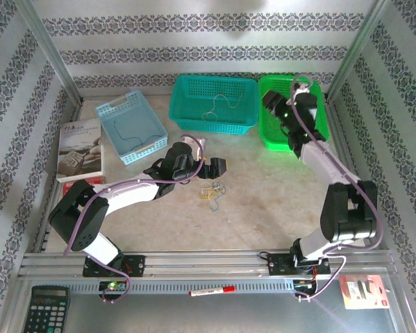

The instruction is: Untangle the cables

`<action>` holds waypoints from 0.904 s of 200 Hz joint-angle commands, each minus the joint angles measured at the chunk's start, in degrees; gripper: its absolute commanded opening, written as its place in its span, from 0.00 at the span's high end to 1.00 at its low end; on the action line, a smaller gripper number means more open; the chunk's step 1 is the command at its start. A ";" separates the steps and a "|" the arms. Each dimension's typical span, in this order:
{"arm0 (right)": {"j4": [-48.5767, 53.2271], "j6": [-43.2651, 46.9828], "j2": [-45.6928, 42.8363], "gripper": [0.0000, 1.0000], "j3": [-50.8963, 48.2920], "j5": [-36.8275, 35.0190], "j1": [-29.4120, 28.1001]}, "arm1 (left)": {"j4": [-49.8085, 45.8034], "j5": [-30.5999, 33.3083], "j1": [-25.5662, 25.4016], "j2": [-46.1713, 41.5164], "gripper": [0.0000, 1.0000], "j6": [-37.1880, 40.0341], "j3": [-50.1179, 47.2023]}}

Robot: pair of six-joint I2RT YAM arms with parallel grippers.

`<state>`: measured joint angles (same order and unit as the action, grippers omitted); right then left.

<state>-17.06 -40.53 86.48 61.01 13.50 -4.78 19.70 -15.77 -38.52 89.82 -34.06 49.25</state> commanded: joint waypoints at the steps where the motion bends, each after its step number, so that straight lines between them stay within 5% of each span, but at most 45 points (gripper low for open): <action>1: -1.10 -0.07 -5.75 0.49 -7.71 0.96 -2.18 | -1.63 1.79 0.51 -2.07 0.00 0.32 0.05; 44: 2.90 0.33 -14.18 0.49 -19.27 2.09 -9.34 | -2.44 4.20 0.81 -3.78 0.00 -3.47 -1.22; 102: 6.43 2.58 -15.08 0.49 -28.02 1.04 -17.51 | -6.96 6.71 2.44 -7.21 0.00 -7.86 -2.02; 139: 8.17 5.04 -11.79 0.49 -28.98 1.36 -20.24 | -14.25 12.15 4.03 -12.23 0.00 -8.85 -1.38; 181: 13.39 10.13 -5.62 0.49 -24.22 -0.41 -22.26 | -17.28 9.24 6.51 -13.34 0.00 -8.22 0.77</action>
<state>-7.40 -34.85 77.80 33.26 14.55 -25.93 6.59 -6.31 -33.15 76.97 -41.91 48.10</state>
